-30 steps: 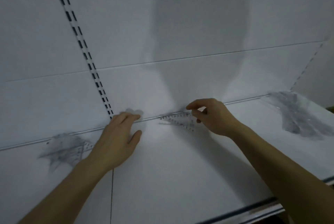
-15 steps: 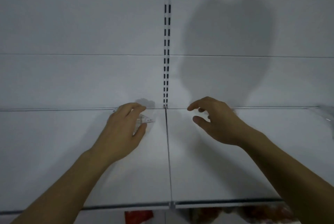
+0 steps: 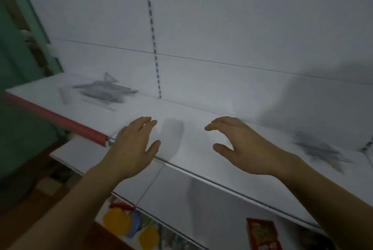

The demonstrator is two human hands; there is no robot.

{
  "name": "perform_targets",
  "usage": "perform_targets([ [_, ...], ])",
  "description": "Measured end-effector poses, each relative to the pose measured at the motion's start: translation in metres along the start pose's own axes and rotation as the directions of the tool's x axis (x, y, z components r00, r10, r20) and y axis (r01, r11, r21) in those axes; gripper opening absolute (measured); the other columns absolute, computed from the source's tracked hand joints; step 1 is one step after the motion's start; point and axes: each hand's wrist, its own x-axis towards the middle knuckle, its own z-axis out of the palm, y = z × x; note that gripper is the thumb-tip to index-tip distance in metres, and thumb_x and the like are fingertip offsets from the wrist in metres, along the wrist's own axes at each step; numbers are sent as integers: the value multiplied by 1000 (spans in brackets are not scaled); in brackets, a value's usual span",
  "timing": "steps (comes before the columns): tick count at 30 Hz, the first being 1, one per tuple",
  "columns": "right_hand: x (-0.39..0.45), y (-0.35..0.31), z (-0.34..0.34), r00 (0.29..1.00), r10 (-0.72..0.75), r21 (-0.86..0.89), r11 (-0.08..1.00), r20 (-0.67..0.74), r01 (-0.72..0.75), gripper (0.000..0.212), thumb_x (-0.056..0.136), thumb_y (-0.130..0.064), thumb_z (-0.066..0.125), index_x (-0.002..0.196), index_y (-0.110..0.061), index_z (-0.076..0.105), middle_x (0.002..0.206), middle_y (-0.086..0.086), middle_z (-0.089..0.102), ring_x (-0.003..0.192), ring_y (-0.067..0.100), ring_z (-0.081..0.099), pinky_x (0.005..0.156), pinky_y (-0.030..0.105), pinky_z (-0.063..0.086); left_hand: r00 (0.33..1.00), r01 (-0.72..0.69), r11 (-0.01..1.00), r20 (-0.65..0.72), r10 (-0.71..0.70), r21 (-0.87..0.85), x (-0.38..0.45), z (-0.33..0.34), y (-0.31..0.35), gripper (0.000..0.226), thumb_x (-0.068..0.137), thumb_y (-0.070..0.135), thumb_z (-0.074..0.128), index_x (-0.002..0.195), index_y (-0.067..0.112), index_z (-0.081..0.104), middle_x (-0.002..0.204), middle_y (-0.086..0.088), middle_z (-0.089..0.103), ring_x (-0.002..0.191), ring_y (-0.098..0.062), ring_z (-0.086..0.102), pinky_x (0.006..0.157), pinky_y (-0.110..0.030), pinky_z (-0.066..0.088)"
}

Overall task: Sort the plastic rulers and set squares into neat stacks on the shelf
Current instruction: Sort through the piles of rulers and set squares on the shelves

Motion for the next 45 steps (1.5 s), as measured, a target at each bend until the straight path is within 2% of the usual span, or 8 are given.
perform_targets([
  [10, 185, -168, 82, 893, -404, 123, 914, 199, 386, 54, 103, -40, 50, 152, -22, 36, 155, -7, 38, 140, -1, 25, 103, -4, 7, 900, 434, 882, -116, -419, 184, -86, -100, -202, 60, 96, 45, 52, 149, 22, 37, 153, 0, 39, 138, -20, 39, 114, -47, 36],
  [16, 273, -218, 120, 829, -489, 157, 872, 272, 463, 53, 101, -45, 54, 147, -26, 37, 135, -5, 50, 122, 14, 49, 107, 36, 43, 854, 520, 817, -124, -506, 250, -88, -111, -286, 61, 97, 43, 53, 151, 20, 35, 153, -1, 39, 139, -21, 37, 115, -47, 35],
  [24, 396, -241, 153, 778, -528, 150, 848, 342, 509, 46, 104, -39, 49, 139, -9, 48, 142, 8, 48, 131, 22, 44, 109, 34, 34, 825, 560, 771, -119, -552, 303, -26, -140, -403, 61, 96, 44, 54, 147, 11, 42, 149, -9, 46, 135, -28, 44, 111, -46, 39],
  [27, 428, -237, 170, 770, -556, 168, 830, 313, 531, 53, 105, -39, 48, 151, -15, 37, 153, 3, 40, 140, 16, 35, 115, 16, 20, 829, 555, 786, -99, -551, 272, 1, -130, -434, 61, 95, 41, 57, 146, 11, 42, 147, -10, 47, 134, -29, 46, 110, -47, 40],
  [31, 449, -214, 182, 794, -520, 166, 854, 314, 493, 62, 105, -46, 42, 159, -20, 24, 163, -7, 26, 148, 4, 16, 101, -4, -8, 862, 502, 850, -13, -507, 160, 60, -105, -464, 70, 96, 47, 53, 155, 25, 24, 157, -2, 34, 141, -25, 37, 115, -48, 33],
  [36, 469, -176, 182, 903, -337, 113, 941, 268, 318, 53, 104, -46, 45, 149, -17, 42, 150, -1, 45, 140, 14, 36, 115, 19, 23, 943, 323, 942, 59, -328, 87, 164, -69, -494, 71, 98, 43, 53, 157, 23, 18, 161, -4, 29, 144, -26, 33, 115, -44, 30],
  [39, 481, -160, 184, 952, -232, 68, 973, 202, 222, 51, 104, -41, 50, 149, -17, 44, 150, -2, 47, 136, 11, 37, 113, 6, 15, 981, 153, 988, 116, -155, 24, 218, -42, -507, 68, 98, 40, 53, 156, 19, 24, 158, -7, 35, 141, -27, 36, 114, -42, 31],
  [45, 510, -163, 191, 993, 58, -11, 998, 105, -58, 48, 101, -42, 55, 144, -22, 50, 145, -3, 50, 133, 15, 44, 112, 31, 36, 963, -108, 991, 237, 125, -84, 299, -2, -537, 63, 92, 40, 57, 150, 22, 39, 151, -3, 43, 137, -25, 40, 111, -41, 36],
])
